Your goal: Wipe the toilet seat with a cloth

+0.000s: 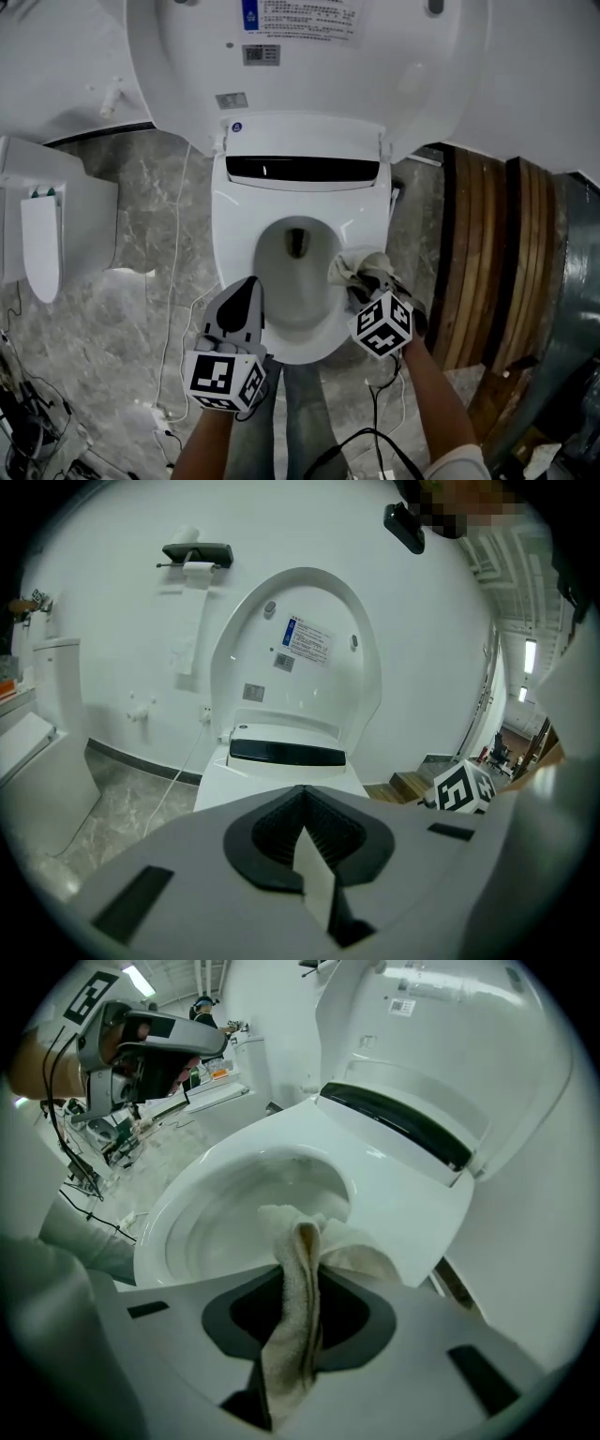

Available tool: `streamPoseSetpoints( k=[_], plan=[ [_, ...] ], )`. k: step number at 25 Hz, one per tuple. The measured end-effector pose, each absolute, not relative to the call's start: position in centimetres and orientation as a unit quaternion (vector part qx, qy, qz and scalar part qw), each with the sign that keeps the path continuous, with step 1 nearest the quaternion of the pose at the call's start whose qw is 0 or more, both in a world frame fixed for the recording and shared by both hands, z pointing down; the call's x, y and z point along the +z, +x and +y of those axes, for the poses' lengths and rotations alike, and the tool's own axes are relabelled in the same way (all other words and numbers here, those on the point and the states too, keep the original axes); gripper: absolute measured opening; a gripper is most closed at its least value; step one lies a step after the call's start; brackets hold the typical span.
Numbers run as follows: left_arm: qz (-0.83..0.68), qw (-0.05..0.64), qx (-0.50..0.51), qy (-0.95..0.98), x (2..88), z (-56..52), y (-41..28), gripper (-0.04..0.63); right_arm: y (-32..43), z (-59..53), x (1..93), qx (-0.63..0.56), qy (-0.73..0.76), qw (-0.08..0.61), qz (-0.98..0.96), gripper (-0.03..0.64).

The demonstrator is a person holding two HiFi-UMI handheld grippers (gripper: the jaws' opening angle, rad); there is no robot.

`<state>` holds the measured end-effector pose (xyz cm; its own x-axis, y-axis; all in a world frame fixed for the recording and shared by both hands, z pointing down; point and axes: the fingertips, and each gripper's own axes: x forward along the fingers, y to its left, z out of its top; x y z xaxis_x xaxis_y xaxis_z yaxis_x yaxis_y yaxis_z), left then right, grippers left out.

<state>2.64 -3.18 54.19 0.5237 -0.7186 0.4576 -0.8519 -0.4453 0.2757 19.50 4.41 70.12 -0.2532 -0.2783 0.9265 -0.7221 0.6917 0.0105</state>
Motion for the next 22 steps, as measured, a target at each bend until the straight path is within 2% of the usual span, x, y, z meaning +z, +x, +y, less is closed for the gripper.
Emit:
streamPoseSetpoints(
  k=[14,22],
  plan=[
    [-0.460,0.236,0.142,0.844,54.6,-0.1,0.9,0.011,16.7,9.7,70.6,0.250,0.362,0.491,-0.752,0.089],
    [-0.430,0.233,0.146,0.860,54.5,2.9,-1.6,0.011,12.7,15.0,70.9,0.290,0.390,0.475,-0.734,0.089]
  ],
)
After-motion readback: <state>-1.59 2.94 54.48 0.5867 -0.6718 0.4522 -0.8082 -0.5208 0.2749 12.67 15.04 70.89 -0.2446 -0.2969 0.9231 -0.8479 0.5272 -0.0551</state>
